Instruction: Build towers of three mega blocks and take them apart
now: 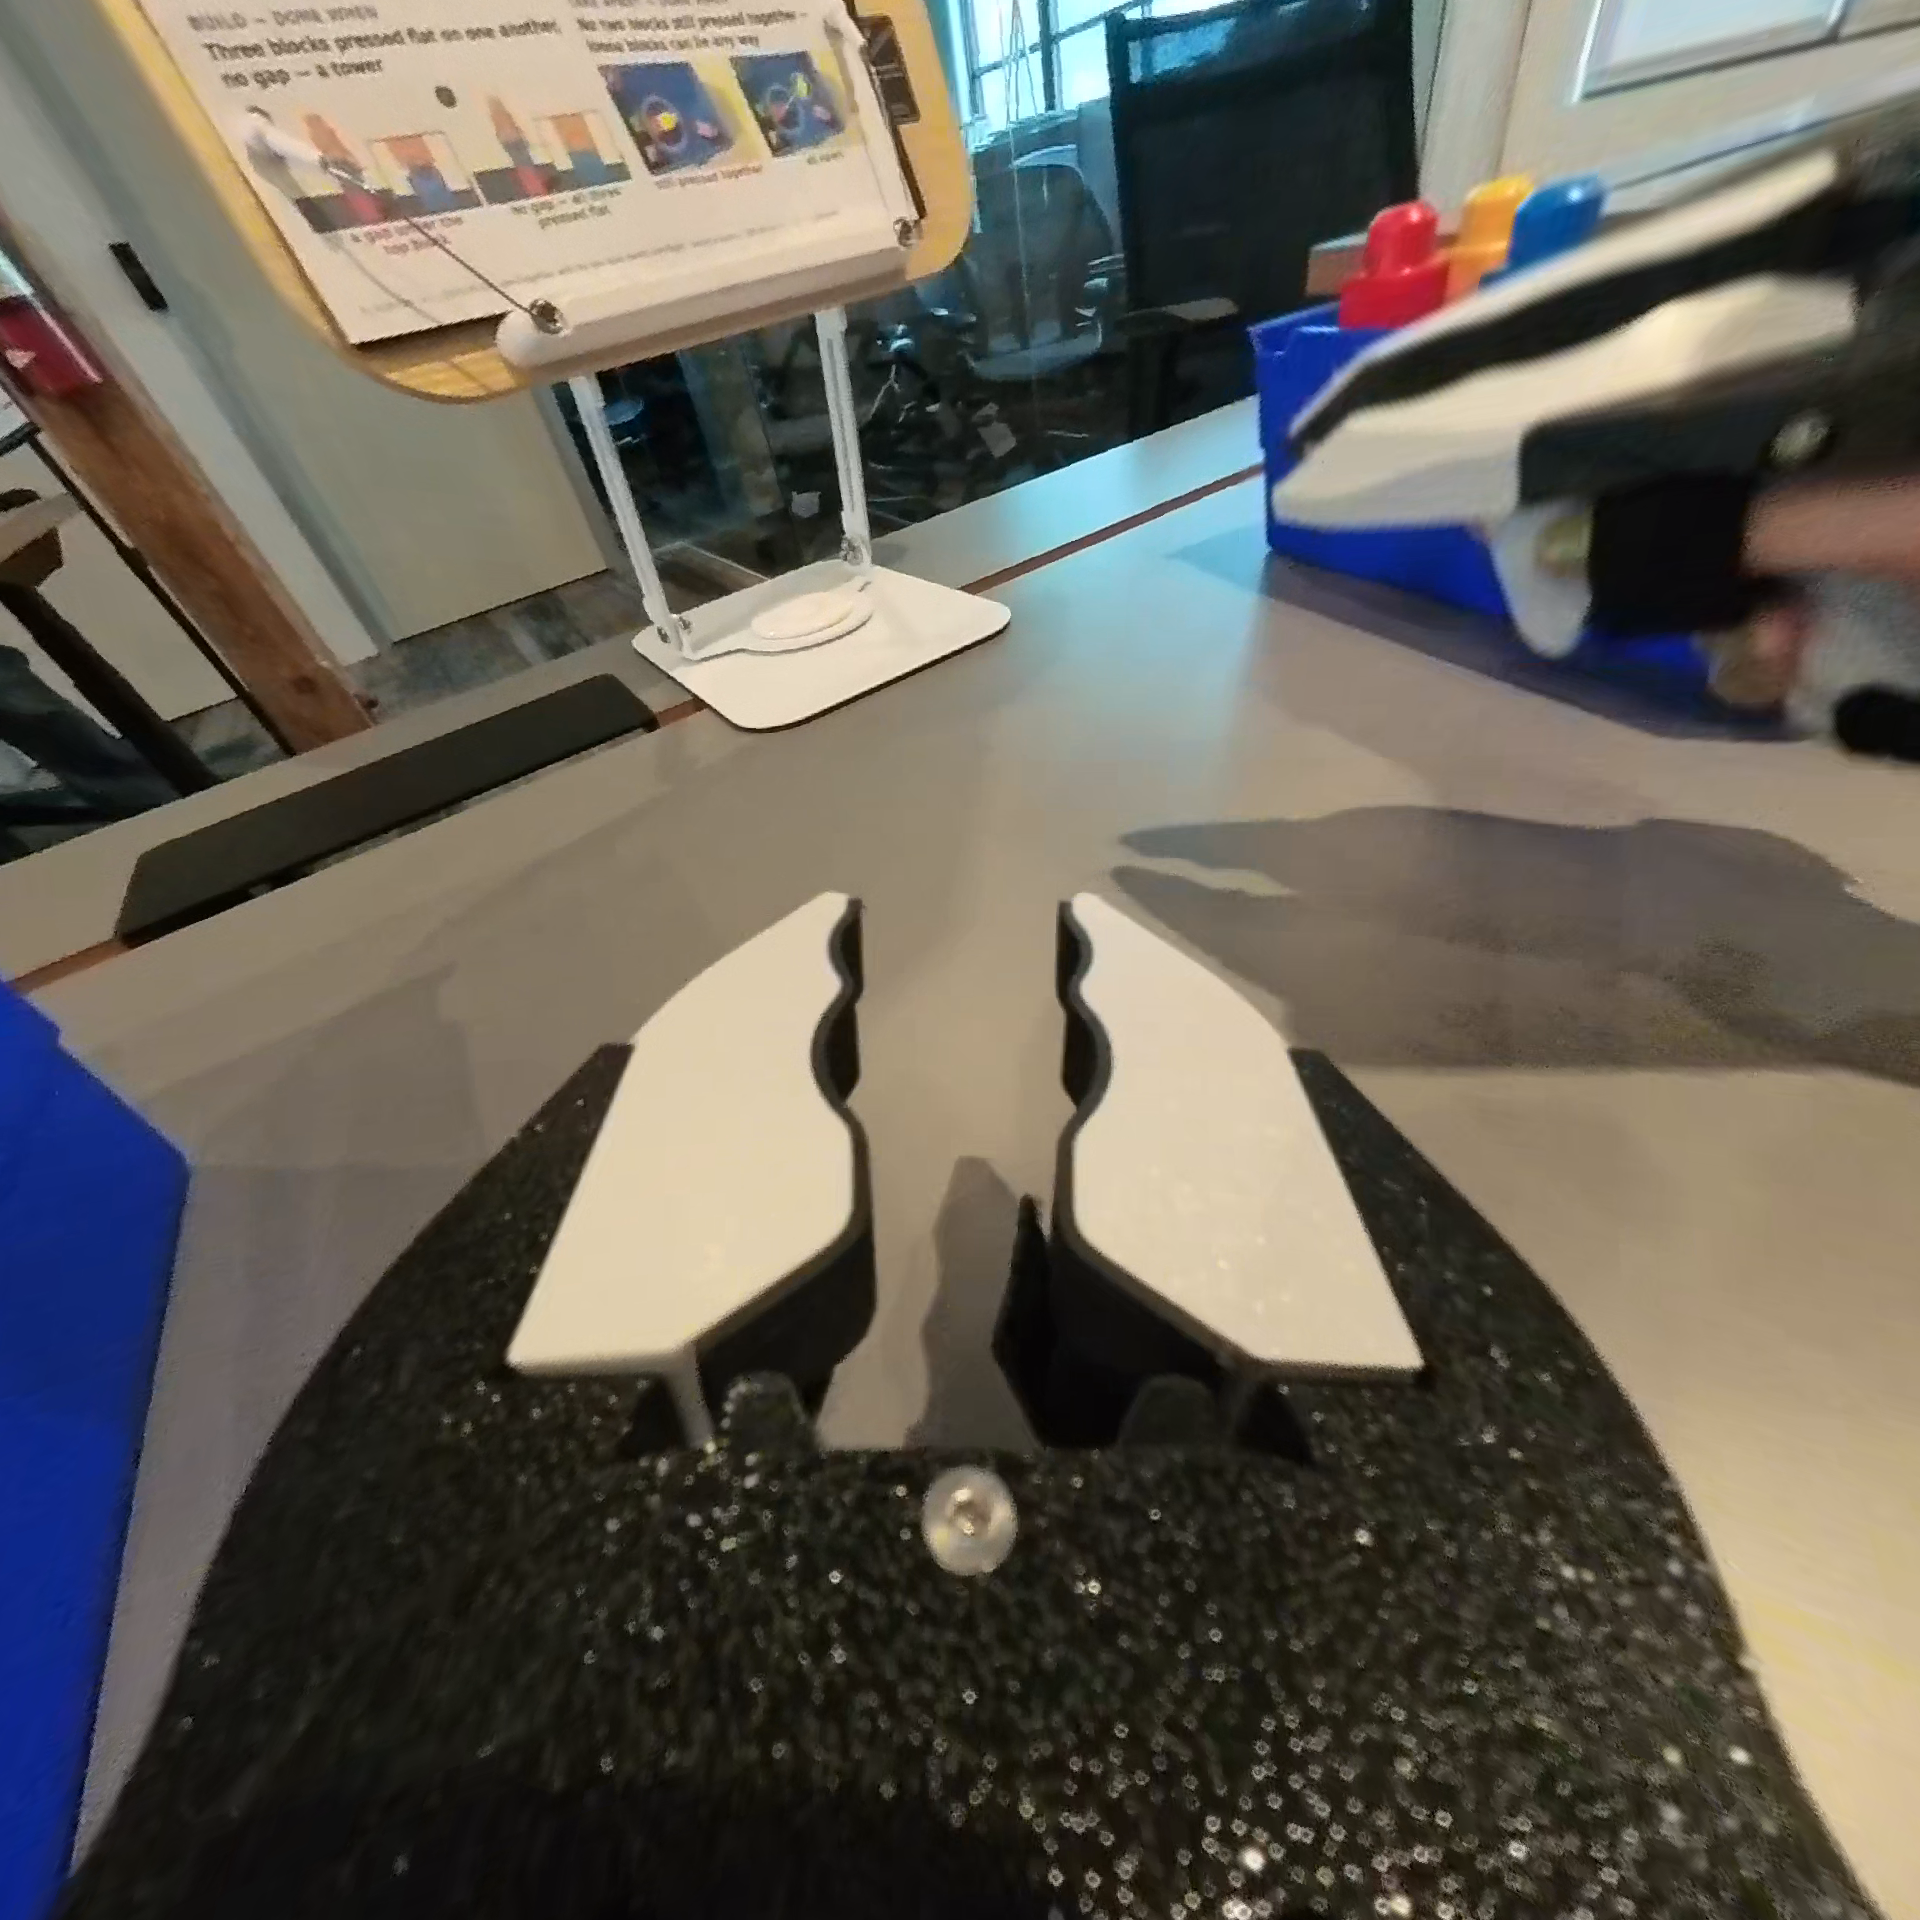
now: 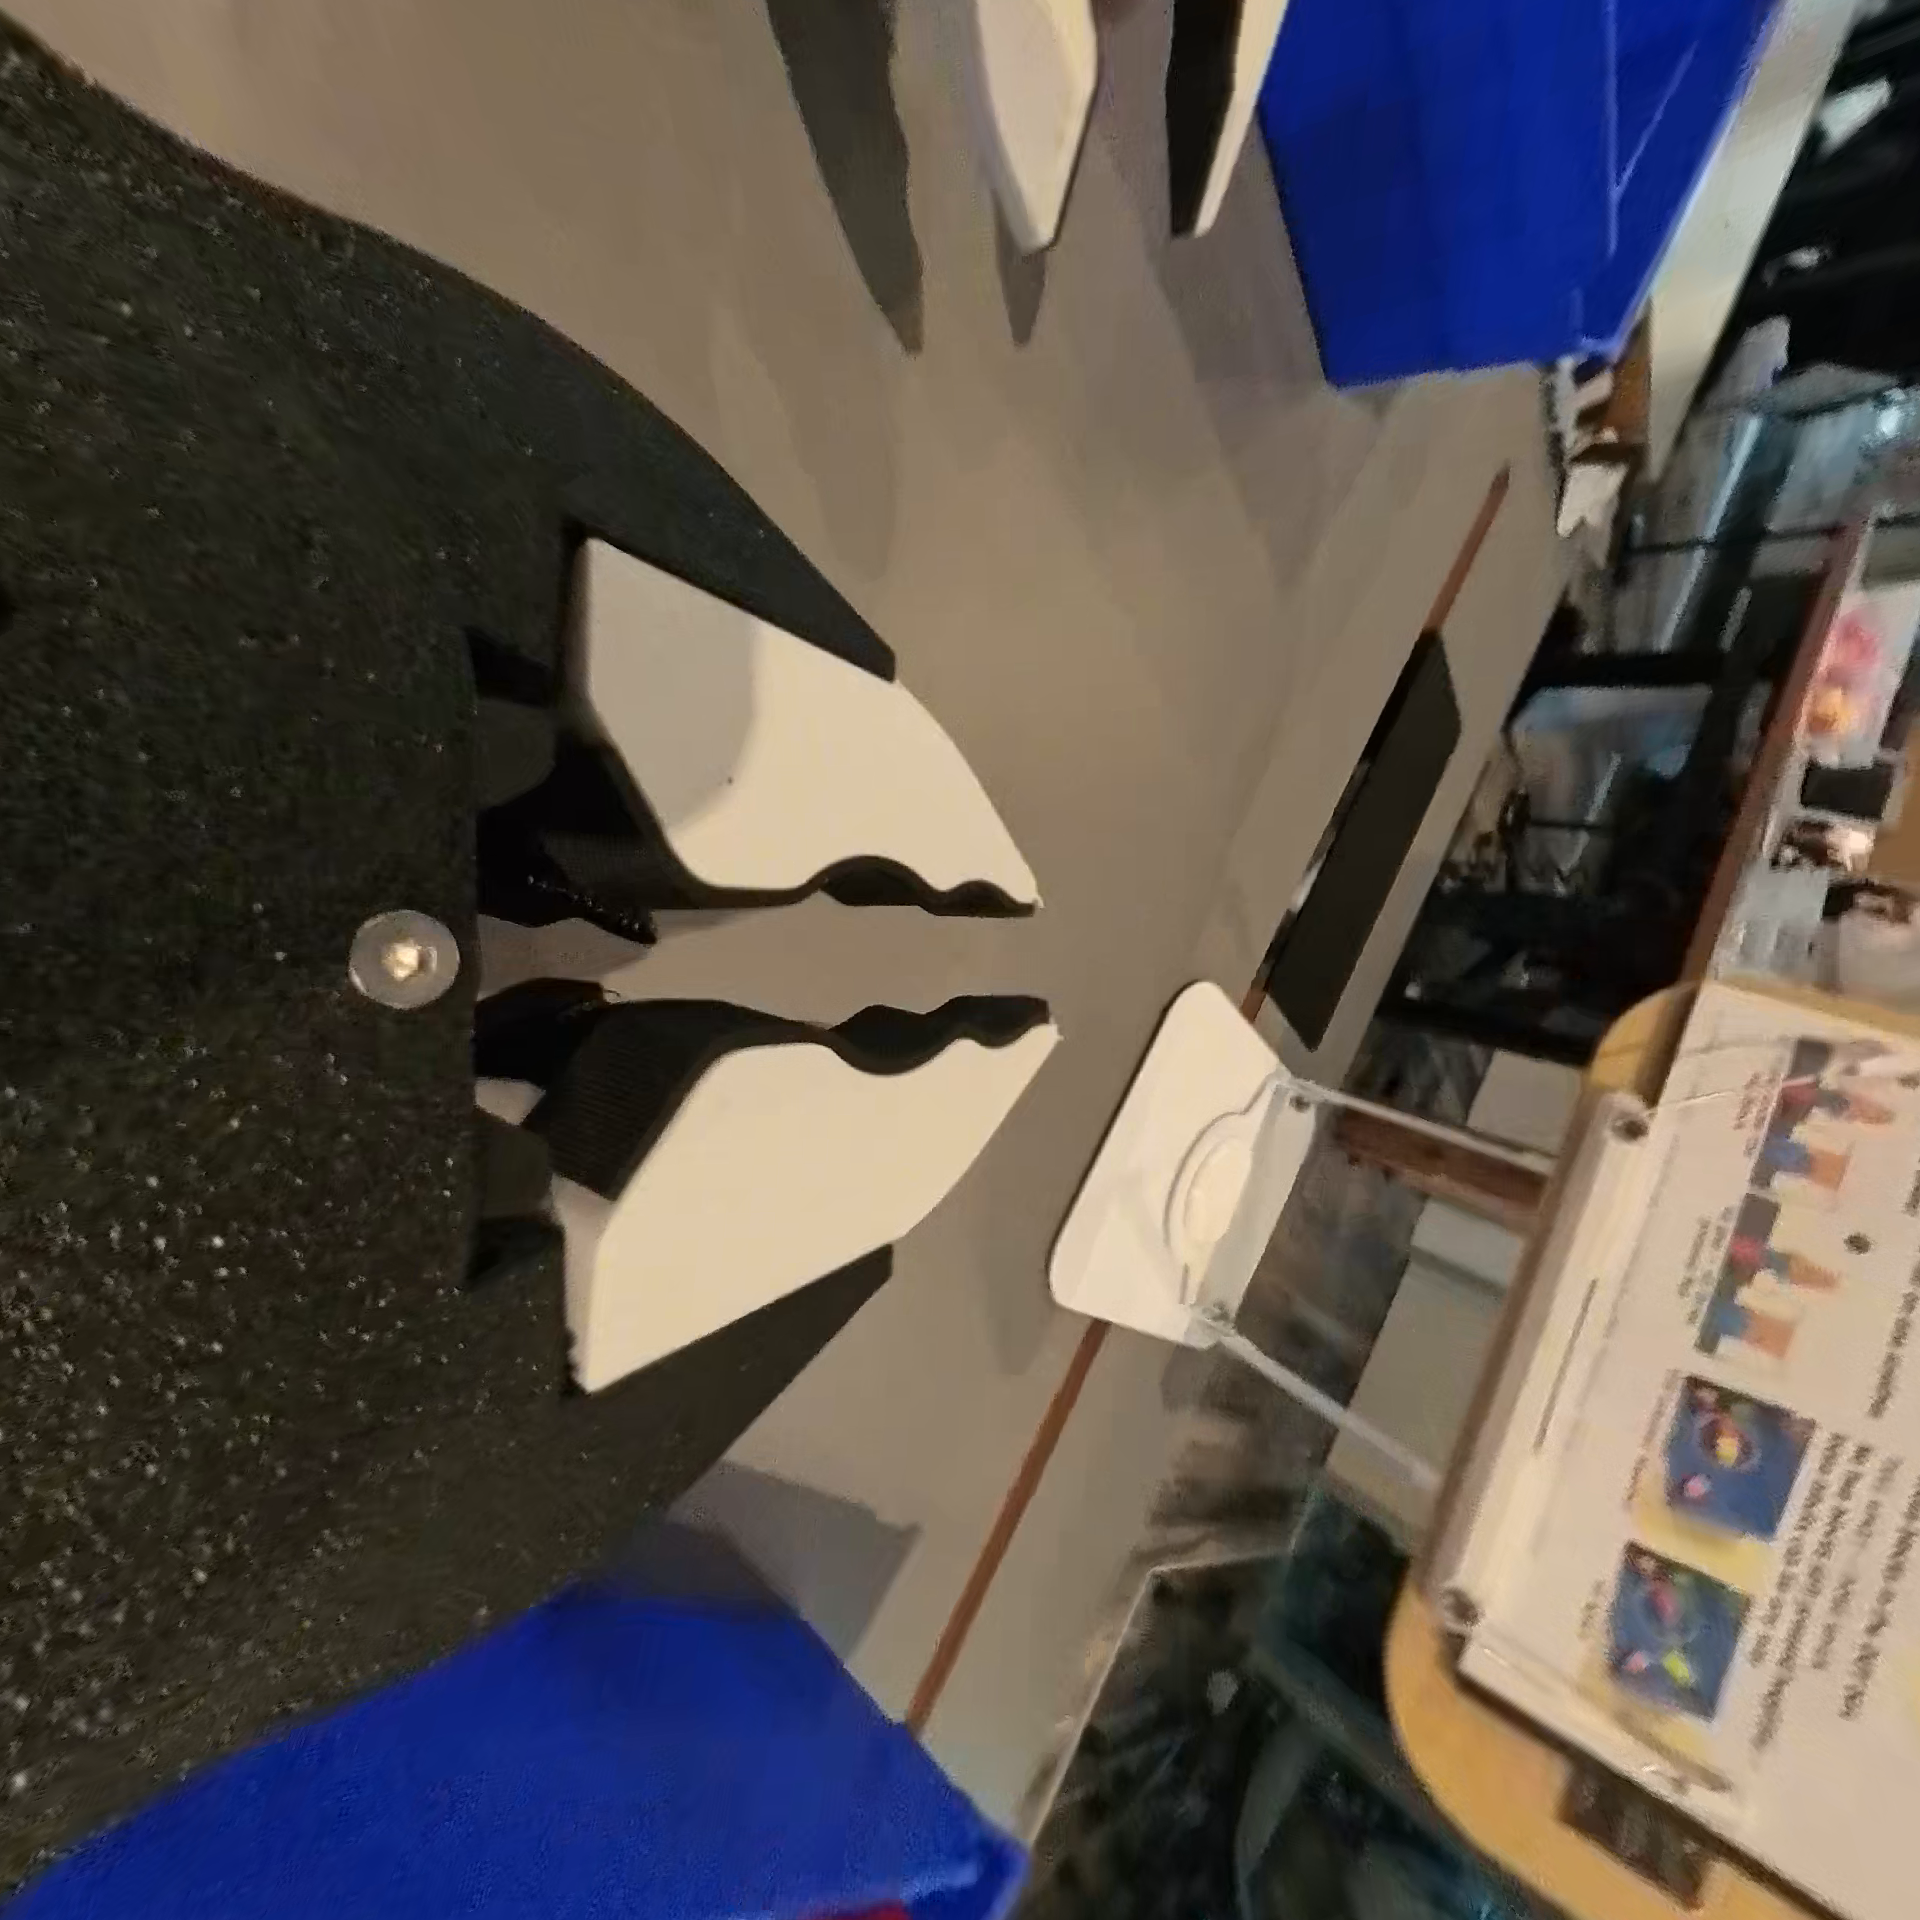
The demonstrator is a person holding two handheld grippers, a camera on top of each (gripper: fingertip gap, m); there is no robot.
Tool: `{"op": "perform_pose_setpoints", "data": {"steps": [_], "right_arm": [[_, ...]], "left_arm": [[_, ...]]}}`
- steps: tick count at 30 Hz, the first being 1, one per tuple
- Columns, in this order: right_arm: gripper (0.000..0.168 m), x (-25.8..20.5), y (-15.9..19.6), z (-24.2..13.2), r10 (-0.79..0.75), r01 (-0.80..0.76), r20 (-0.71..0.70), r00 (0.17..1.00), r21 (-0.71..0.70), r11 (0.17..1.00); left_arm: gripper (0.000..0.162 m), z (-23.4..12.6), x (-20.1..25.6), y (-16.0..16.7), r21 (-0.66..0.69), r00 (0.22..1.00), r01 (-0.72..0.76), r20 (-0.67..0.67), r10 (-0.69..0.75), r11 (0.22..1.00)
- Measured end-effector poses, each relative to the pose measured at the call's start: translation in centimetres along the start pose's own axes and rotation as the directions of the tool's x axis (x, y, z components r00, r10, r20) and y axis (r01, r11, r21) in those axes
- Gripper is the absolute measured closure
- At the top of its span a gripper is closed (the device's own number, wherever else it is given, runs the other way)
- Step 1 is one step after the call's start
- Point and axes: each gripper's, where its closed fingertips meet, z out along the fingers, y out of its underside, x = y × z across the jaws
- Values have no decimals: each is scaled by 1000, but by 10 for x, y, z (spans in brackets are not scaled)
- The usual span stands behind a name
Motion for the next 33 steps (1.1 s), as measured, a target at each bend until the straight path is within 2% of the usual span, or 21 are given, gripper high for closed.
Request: {"op": "perform_pose_setpoints", "data": {"steps": [3, 7, 12, 14, 17, 19, 21, 23, 26, 29, 31, 33], "right_arm": [[154, -7, 15, 2, 31, -30, -24, 999, 32, 999], [154, -21, 28, 4, 64, -63, 44, 997, -12, 998], [154, -14, 11, -6, 71, -66, -34, 997, 142, 988], [154, -17, 7, -9, 25, -16, -42, 999, 193, 981], [154, -28, -3, -15, -70, 76, -31, 997, 286, 955], [154, -35, -9, -20, -119, 121, -29, 993, 346, 930], [154, -36, -10, -22, -121, 123, -26, 992, 359, 925], [154, -33, -10, -23, -91, 93, -22, 996, 363, 927], [154, -28, -11, -23, -53, 54, -14, 999, 371, 927], [154, -29, -11, -23, -52, 51, -6, 999, 368, 929], [154, -30, -10, -22, -63, 59, -3, 998, 366, 929], [154, -31, -10, -22, -66, 62, -1, 998, 365, 929]], "left_arm": [[134, -1, -3, -1, 9, 1000, 14, 15, -14, 1000], [135, -2, -4, -1, 14, 1000, 26, 13, -27, 1000], [132, -3, -1, -3, 32, 1000, 19, -14, -19, 999], [126, -7, 4, -7, 52, 999, -31, -25, 32, 998], [108, -19, 21, -22, 67, 974, -221, -24, 223, 973], [110, -37, 22, -38, 86, 947, -320, 24, 319, 943], [116, -60, 6, -55, 91, 956, -287, 84, 280, 953], [117, -84, -23, -62, 70, 975, -189, 135, 178, 980], [117, -124, -81, -56, 4, 965, -57, 257, 54, 998], [116, -156, -128, -40, -86, 942, -32, 330, 59, 996], [117, -167, -142, -26, -202, 955, -101, 254, 152, 974], [117, -173, -148, -8, -332, 964, -208, 91, 250, 920]]}}
